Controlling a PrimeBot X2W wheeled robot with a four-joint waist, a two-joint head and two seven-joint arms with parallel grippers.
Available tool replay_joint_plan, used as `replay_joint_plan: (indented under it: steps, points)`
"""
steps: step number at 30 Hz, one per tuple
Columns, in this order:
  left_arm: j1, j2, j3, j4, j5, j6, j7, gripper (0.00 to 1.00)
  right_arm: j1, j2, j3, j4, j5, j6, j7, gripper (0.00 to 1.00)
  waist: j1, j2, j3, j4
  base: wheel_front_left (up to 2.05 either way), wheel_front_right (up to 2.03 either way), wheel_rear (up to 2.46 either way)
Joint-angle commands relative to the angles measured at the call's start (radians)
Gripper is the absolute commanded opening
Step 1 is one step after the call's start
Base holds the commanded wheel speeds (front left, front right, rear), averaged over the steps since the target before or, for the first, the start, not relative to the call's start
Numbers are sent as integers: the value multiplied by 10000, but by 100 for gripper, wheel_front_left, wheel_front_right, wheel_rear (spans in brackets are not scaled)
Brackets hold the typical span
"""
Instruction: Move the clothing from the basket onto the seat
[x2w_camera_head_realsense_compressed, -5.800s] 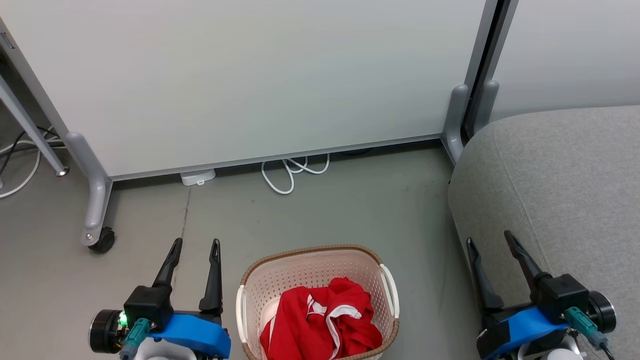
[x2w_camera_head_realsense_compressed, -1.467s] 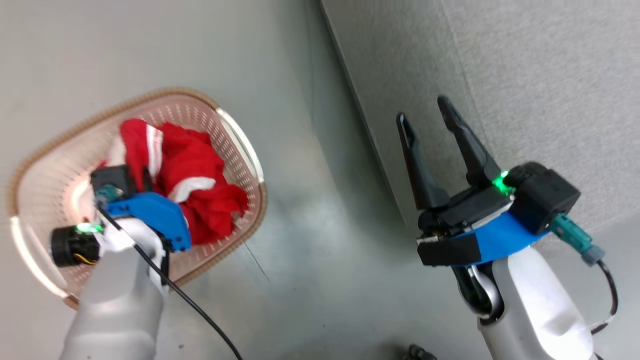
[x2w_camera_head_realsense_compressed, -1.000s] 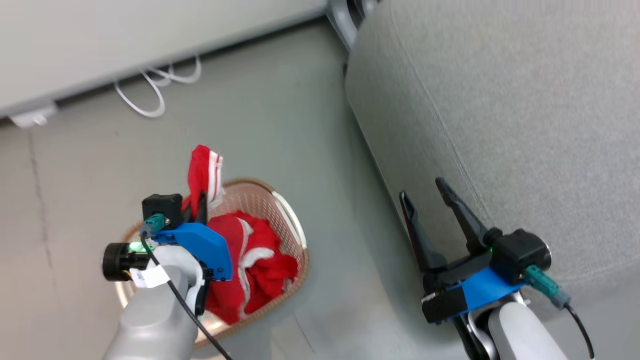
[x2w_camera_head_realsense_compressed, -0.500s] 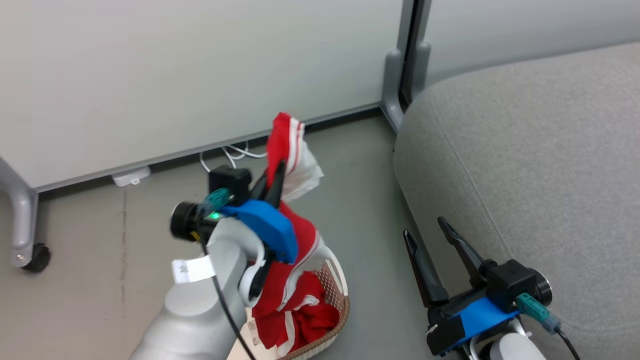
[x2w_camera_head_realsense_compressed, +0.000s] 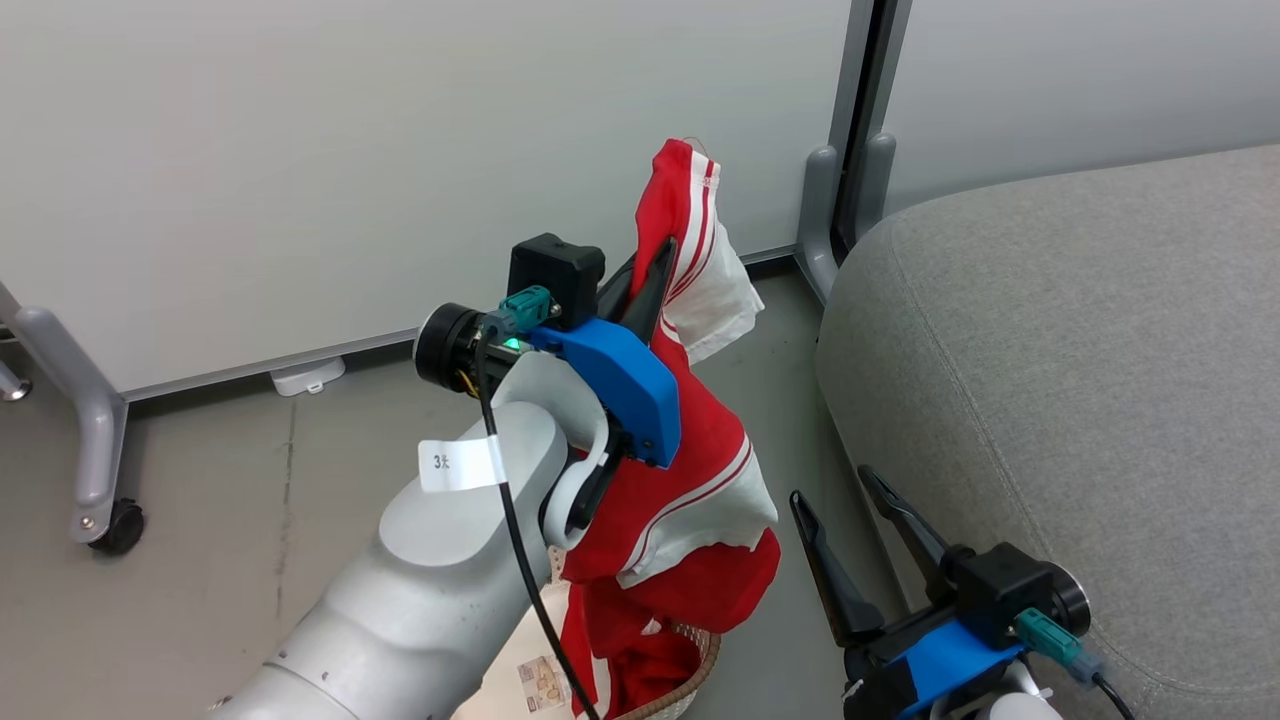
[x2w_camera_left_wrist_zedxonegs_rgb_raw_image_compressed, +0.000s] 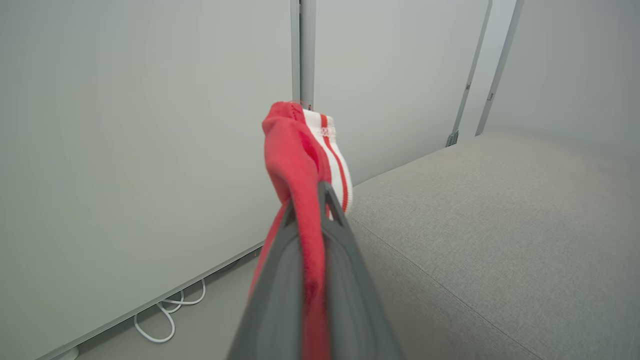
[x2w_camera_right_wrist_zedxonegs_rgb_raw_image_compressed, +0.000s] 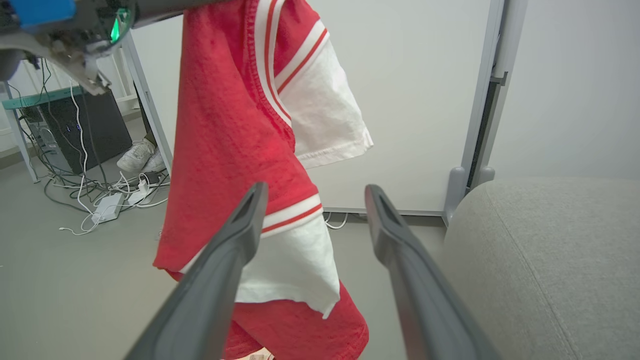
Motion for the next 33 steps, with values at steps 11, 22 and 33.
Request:
replay_joint_plan:
  steps: [11,22,33]
  points:
    - [-250,8,-759,96,-772,259,-200,0,-38,-24,238,-122,-92,1,145,100,1,-1,130,-138,0,0,0]
    - [-533,8,-1439,180,-1376,348,-345,0,-1239,-24,1127,149,216,1,203,100,1,-1,310,-90,0,0,0]
    - [-777,5,-2100,23,-2000,377,-477,0,-3257,-22,2072,2194,701,1,85,100,1,-1,351,148,0,0,0]
